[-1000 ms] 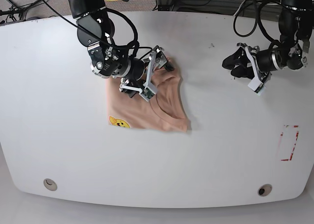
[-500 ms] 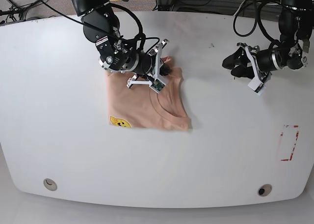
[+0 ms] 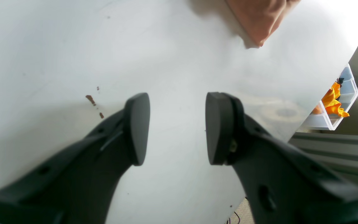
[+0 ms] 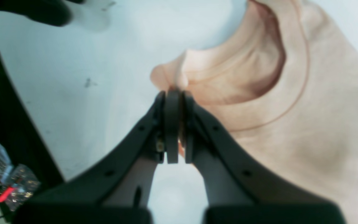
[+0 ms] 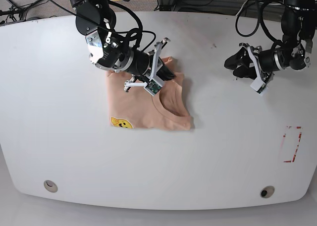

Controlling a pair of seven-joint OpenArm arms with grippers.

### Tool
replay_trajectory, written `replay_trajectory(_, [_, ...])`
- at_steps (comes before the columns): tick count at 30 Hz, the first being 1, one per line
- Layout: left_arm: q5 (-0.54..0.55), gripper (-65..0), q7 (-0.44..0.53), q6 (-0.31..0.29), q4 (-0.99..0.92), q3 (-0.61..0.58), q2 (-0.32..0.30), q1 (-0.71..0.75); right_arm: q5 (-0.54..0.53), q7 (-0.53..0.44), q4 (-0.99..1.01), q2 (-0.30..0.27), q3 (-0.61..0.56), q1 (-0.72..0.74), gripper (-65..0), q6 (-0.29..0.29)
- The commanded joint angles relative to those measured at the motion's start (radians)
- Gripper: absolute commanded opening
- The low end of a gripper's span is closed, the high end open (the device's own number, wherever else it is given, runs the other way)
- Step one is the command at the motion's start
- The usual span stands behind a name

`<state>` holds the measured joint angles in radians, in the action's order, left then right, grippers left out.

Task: Fold the T-shirt properly
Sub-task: 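Press and smooth the folded shirt with the right gripper, then grasp the folded shirt with both grippers and rotate it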

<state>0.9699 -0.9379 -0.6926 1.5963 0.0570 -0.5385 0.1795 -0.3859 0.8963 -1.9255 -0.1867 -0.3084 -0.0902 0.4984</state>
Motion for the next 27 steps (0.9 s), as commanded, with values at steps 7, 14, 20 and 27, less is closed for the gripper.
replay_trajectory(7, [0.022,-37.6,0.020,-0.006,0.017,0.007,-0.016,-0.015,-0.084,-0.018,-0.013,-0.024,-0.005,-0.047,-61.4,0.007])
replay_trajectory(14, [0.025,-37.6,0.020,-0.006,0.062,0.005,-0.013,-0.021,-0.081,-0.018,0.042,0.003,0.001,-0.044,-22.5,0.001])
replay_trajectory(20, [0.022,-37.6,0.020,-0.006,0.126,-0.073,0.041,-0.077,-0.087,-0.018,-0.024,-0.029,0.105,-0.036,-8.1,0.003])
replay_trajectory(27, [0.021,-37.5,0.020,-0.006,0.108,-0.225,0.117,-0.154,-0.091,-0.018,0.018,-0.083,0.280,0.051,-8.2,0.009])
